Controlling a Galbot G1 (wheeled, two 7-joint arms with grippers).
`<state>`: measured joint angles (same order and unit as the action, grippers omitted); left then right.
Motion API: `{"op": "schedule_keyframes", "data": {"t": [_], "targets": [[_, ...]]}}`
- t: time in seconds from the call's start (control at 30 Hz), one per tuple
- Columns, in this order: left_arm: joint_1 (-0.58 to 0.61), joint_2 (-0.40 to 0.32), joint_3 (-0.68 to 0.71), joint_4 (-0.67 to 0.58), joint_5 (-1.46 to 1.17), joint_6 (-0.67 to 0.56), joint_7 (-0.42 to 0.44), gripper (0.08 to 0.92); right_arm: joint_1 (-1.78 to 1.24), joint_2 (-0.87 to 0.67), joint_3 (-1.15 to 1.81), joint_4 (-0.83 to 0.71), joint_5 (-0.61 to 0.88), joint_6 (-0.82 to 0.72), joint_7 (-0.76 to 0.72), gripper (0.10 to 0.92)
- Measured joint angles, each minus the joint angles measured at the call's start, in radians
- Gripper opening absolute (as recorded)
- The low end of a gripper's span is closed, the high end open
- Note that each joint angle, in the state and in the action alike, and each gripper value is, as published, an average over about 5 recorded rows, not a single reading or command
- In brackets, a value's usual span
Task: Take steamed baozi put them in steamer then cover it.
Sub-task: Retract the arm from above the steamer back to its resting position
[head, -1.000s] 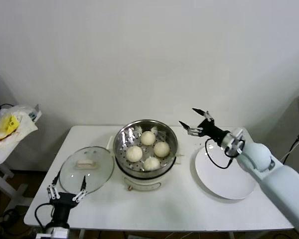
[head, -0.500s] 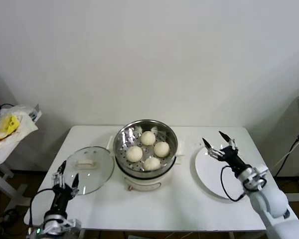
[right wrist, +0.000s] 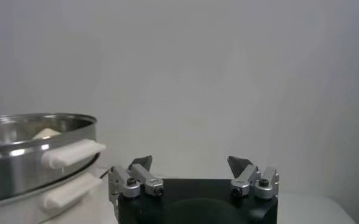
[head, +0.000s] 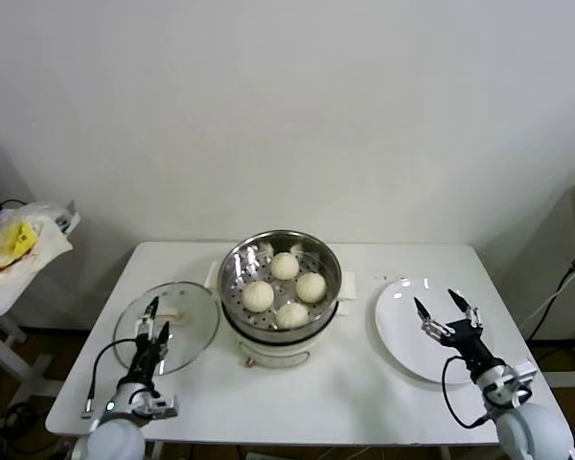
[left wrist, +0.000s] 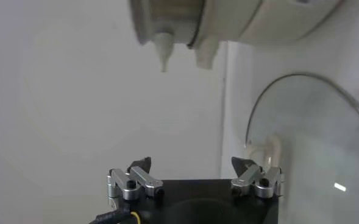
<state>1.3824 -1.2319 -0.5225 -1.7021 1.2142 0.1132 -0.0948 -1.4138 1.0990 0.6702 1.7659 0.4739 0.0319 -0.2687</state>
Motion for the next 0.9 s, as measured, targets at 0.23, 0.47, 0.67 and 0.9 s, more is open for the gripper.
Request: {"op": "schedule_keyframes", "data": {"t": [0.23,0.47,0.67,0.9], "targets": [[-0.073,0.000,0.013,0.114,0.027,-0.009,-0.010,0.823,-0.018,0.027,0.018,-0.007,-0.024,0.009,-0.002,0.823],[-0.134,-0.008,0.030,0.201,0.039,-0.016,-0.040,0.823,-0.030,0.040,0.034,-0.019,-0.043,0.019,-0.008,0.823],[-0.187,-0.012,0.036,0.266,0.050,-0.024,-0.065,0.823,-0.040,0.050,0.048,-0.028,-0.055,0.028,-0.015,0.823],[-0.240,-0.008,0.037,0.331,0.059,-0.031,-0.087,0.823,-0.039,0.064,0.052,-0.041,-0.071,0.038,-0.023,0.823]]}}
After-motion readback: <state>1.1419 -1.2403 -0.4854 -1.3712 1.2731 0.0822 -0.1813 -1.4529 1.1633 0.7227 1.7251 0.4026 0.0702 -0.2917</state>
